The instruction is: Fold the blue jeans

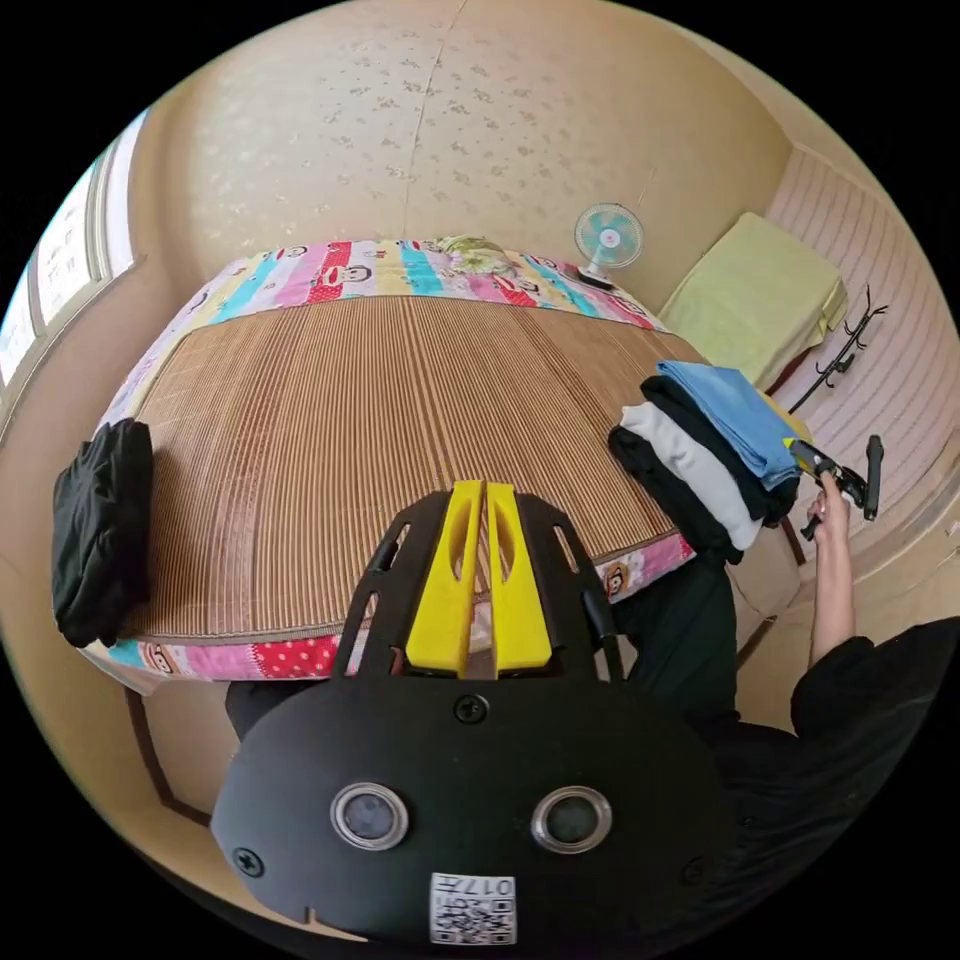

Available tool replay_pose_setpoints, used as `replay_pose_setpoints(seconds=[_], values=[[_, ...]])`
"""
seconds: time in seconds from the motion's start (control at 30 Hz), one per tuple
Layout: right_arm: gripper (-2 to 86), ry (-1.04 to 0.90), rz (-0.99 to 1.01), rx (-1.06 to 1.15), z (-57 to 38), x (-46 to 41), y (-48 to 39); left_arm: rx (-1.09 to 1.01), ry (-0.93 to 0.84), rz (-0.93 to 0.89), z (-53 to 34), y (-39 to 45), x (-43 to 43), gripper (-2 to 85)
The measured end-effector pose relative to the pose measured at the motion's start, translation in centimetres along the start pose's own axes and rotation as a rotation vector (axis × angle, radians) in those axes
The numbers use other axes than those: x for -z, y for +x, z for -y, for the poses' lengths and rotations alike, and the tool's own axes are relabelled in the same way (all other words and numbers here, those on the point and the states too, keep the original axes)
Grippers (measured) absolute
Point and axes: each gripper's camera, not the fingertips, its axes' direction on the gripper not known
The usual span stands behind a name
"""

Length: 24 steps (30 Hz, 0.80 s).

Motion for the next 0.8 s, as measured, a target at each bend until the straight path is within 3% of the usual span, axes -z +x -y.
replay_pose_setpoints(seconds=[0.1,0.2,0.33,0.5,0.57,0.67,0.8], values=[[4.5,0.02,-0.027,0.076,2.8,-0.6,-3.3,-0.013,-0.076,-0.014,-1.4,1.7,-2.0,-0.6],[3.5,0.089,0.218,0.177,7.6,-0.3,-9.1,0.023,-0.125,-0.035,-2.7,1.0,-2.4,-0.7],[2.9,0.102,0.566,0.549,11.8,-0.8,-25.0,0.113,-0.058,-0.09,-4.4,-1.2,0.1,-0.9],[2.4,-0.186,1.064,0.976,6.7,-4.7,-44.0,0.174,-0.015,-0.089,-6.5,-2.1,1.8,-1.0],[2.1,-0.43,1.256,1.17,-0.8,-6.9,-51.4,0.199,-0.037,-0.074,-7.5,-2.3,1.4,-0.9],[1.5,-0.767,1.319,1.343,-10.9,-10.0,-55.8,0.224,-0.053,-0.113,-8.5,-2.4,1.1,-0.7],[1.7,-1.023,1.281,1.291,-17.0,-12.5,-53.6,0.169,-0.054,-0.138,-9.2,-1.7,0.4,0.7]])
